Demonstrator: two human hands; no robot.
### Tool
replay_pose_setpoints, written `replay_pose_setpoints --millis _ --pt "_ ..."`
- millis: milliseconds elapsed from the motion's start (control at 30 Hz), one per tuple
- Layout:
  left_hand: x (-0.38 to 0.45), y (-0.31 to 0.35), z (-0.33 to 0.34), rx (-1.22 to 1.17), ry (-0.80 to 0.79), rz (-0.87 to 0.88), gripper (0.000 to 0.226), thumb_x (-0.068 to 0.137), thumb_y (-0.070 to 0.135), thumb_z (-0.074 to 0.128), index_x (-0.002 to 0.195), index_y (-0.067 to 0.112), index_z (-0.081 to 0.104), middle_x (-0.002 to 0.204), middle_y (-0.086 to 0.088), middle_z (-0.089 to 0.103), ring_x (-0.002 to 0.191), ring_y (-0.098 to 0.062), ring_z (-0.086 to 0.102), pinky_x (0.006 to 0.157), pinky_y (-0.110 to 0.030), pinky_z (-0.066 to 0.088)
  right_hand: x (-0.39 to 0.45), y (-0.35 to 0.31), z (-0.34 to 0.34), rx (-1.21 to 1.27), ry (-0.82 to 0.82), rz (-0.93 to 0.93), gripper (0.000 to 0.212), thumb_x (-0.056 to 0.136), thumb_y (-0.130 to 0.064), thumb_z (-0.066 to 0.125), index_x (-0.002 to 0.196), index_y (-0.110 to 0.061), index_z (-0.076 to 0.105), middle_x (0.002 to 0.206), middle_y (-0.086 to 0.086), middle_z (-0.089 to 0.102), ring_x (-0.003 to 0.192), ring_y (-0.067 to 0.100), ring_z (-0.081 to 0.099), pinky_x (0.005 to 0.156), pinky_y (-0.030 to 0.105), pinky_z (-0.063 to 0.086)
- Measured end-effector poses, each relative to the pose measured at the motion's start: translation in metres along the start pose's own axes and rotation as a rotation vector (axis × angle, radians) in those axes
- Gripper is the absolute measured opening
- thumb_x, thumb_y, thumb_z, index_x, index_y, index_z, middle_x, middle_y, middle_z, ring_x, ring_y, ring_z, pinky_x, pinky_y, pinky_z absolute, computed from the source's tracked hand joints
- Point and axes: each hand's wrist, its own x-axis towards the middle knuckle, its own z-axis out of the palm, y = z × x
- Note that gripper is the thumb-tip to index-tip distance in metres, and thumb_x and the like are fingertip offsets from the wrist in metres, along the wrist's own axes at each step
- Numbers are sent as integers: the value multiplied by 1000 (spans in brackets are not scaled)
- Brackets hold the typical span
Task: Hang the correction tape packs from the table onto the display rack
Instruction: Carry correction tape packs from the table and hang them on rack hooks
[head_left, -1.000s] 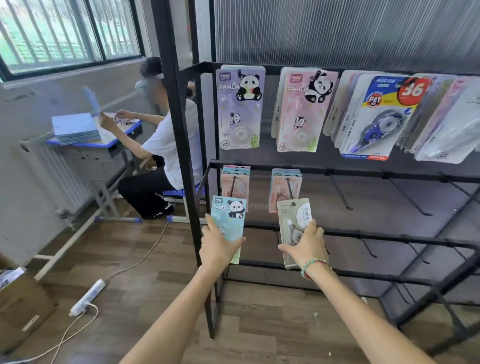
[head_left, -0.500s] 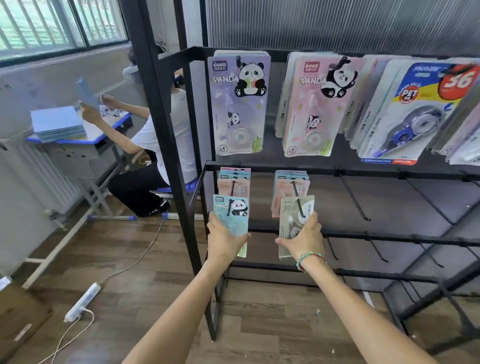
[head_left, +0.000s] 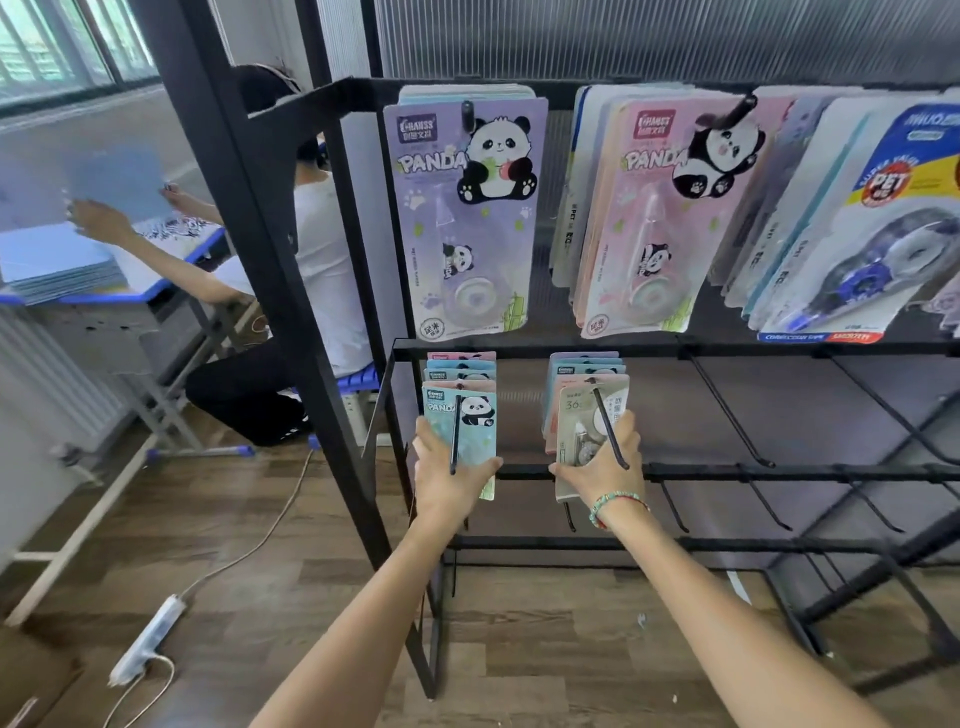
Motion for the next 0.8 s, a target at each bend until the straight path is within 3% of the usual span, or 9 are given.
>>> replay_pose_setpoints --millis 233,433,567,800 --pt "4 1 2 6 18 -13 103 67 30 86 140 28 13 131 -2 36 124 -26 44 97 -47 47 -1 3 1 -10 36 -9 102 59 -21 89 135 -9 22 123 17 41 114 36 46 91 46 47" --pt "-3 4 -3 39 -7 -16 128 65 36 87 151 26 -7 148 -8 26 137 -30 29 109 -55 35 -10 9 -1 -3 -14 27 130 64 -26 87 151 -12 -9 144 17 29 131 37 33 104 45 35" --pt "-12 5 -8 78 -1 -6 131 67 38 86 152 23 -13 151 -10 20 141 -30 21 112 -56 29 -21 9 -6 -52 -70 55 126 72 -33 82 150 -12 -14 151 16 21 136 35 28 107 42 34" --pt "-46 11 -17 147 14 -32 124 72 38 83 153 17 -9 157 -11 13 144 -32 20 115 -54 27 -45 4 -30 -161 -129 -30 113 78 -40 75 151 -8 -5 152 15 19 137 32 28 105 39 36"
